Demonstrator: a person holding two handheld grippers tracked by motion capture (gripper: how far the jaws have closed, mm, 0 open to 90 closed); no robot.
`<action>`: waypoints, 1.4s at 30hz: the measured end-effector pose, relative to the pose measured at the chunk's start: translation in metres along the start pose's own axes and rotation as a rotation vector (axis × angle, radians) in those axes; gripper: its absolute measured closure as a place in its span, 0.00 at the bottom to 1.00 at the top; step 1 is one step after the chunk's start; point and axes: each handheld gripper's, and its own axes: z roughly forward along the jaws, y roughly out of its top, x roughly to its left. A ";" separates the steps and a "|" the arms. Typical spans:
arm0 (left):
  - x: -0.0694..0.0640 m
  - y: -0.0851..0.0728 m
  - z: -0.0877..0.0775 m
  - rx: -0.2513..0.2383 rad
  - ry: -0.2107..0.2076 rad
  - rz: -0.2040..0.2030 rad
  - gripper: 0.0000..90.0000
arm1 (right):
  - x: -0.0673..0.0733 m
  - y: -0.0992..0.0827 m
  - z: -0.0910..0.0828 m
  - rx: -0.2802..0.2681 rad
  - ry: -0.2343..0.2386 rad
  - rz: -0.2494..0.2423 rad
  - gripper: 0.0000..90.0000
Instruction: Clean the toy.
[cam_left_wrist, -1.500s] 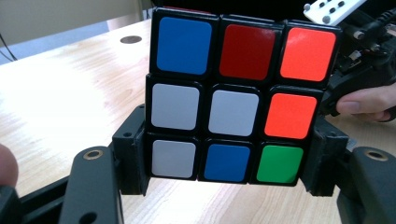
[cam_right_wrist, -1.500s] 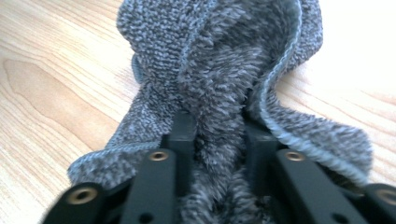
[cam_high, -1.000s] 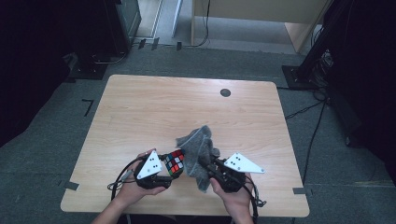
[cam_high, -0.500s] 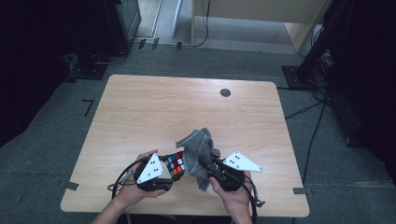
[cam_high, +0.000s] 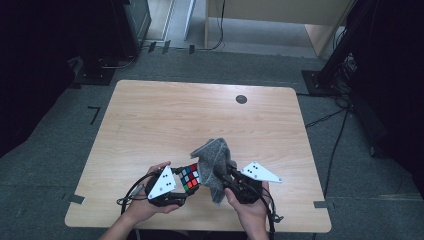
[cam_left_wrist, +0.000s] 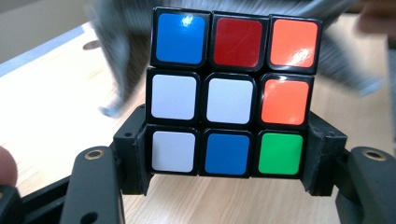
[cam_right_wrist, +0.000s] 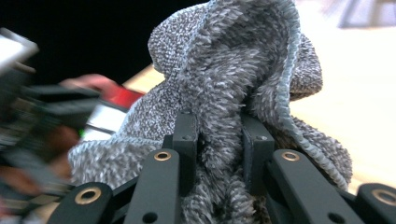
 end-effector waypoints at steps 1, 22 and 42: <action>-0.001 0.000 0.001 0.000 -0.002 -0.001 0.37 | 0.006 0.001 0.000 -0.008 0.028 -0.007 0.80; 0.021 0.002 -0.022 -0.225 -0.134 -0.209 0.38 | -0.005 -0.017 0.016 -0.005 0.190 0.176 0.81; 0.029 0.004 -0.030 -0.280 -0.158 -0.264 0.38 | -0.008 -0.020 0.022 0.022 0.312 0.192 0.80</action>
